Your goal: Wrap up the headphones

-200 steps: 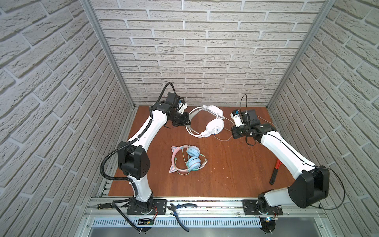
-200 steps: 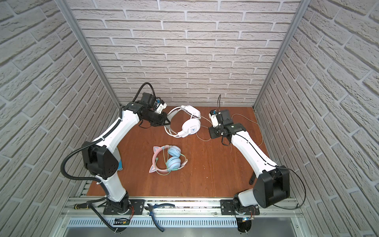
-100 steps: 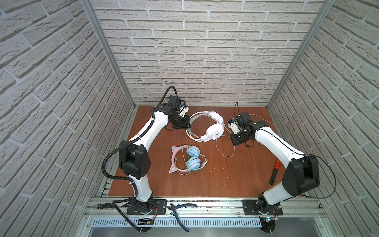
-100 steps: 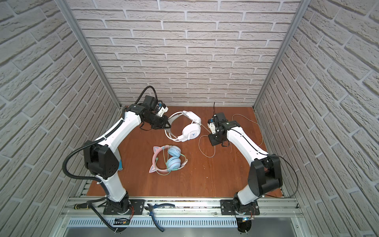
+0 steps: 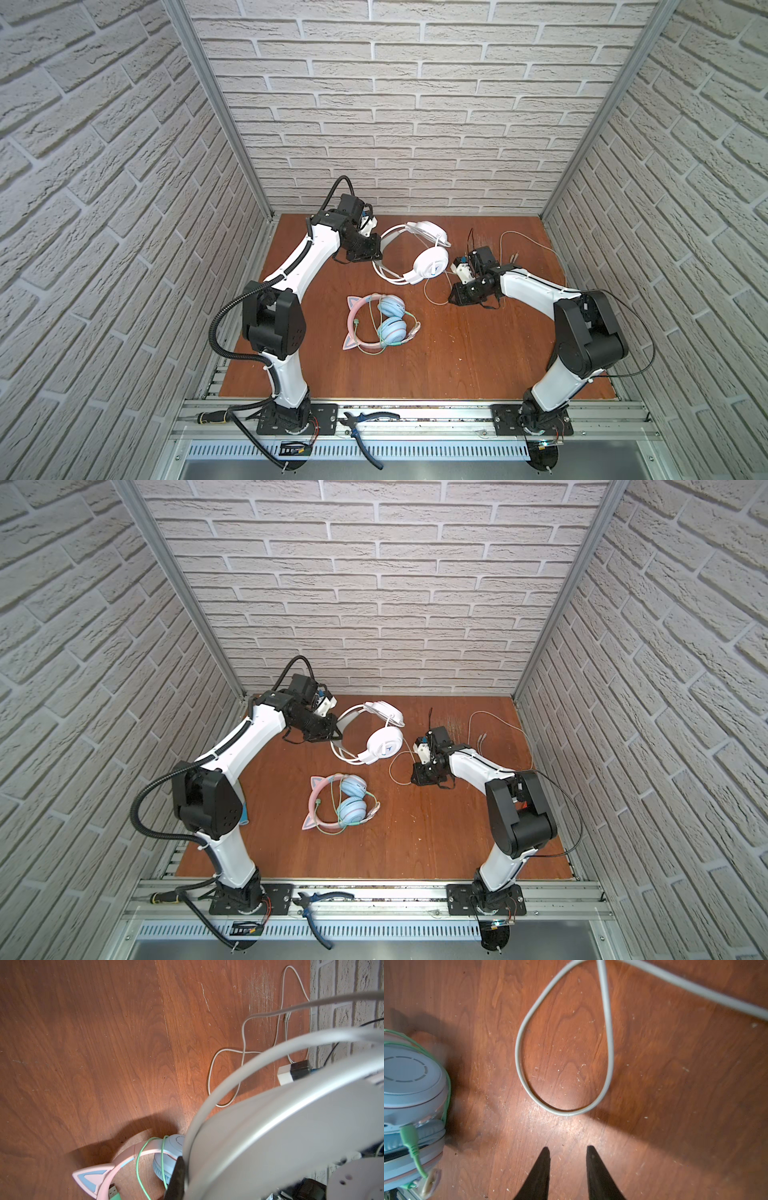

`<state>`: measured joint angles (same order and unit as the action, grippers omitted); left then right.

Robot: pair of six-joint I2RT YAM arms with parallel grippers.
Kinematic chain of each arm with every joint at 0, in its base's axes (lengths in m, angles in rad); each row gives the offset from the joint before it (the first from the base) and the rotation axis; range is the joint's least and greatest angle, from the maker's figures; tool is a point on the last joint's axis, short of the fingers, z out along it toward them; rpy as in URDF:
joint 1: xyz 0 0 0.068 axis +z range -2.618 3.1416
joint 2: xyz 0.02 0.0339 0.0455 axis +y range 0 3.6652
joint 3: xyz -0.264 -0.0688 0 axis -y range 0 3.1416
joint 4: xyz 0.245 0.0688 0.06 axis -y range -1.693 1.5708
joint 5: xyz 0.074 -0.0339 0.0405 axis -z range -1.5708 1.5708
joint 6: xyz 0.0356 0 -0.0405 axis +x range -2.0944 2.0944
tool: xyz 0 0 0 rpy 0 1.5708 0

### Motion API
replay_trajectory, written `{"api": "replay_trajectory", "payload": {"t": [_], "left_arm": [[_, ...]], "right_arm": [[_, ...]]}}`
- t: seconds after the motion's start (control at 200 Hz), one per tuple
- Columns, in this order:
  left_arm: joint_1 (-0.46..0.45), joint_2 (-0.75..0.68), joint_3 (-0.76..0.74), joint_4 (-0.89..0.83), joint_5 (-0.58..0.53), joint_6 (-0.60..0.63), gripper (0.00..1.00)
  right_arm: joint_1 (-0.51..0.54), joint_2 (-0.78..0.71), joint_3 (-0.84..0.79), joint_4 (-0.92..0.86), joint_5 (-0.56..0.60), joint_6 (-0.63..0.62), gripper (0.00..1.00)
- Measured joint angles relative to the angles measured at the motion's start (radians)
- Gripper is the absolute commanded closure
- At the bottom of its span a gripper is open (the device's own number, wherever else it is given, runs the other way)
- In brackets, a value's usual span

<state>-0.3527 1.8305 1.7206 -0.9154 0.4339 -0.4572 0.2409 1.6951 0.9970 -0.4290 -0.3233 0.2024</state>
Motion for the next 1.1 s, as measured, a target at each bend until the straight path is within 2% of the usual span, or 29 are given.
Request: {"api": "replay_trajectory", "payload": {"t": [0.105, 0.345, 0.635, 0.91, 1.1], "left_arm": [[0.0, 0.008, 0.0, 0.002, 0.0, -0.003, 1.0], [0.0, 0.014, 0.0, 0.002, 0.0, -0.008, 1.0], [0.0, 0.014, 0.003, 0.0, 0.001, -0.011, 1.0], [0.0, 0.007, 0.046, -0.003, 0.005, -0.016, 1.0], [0.0, 0.003, 0.063, 0.002, 0.01, -0.019, 1.0]], "right_arm": [[0.0, 0.0, -0.067, 0.106, -0.007, 0.093, 0.53], [0.0, -0.006, -0.101, 0.247, 0.067, 0.229, 0.45], [-0.01, 0.06, -0.064, 0.337, 0.082, 0.27, 0.45], [-0.019, 0.125, -0.042, 0.435, 0.027, 0.301, 0.45], [-0.021, 0.144, -0.048, 0.493, -0.014, 0.325, 0.51]]}}
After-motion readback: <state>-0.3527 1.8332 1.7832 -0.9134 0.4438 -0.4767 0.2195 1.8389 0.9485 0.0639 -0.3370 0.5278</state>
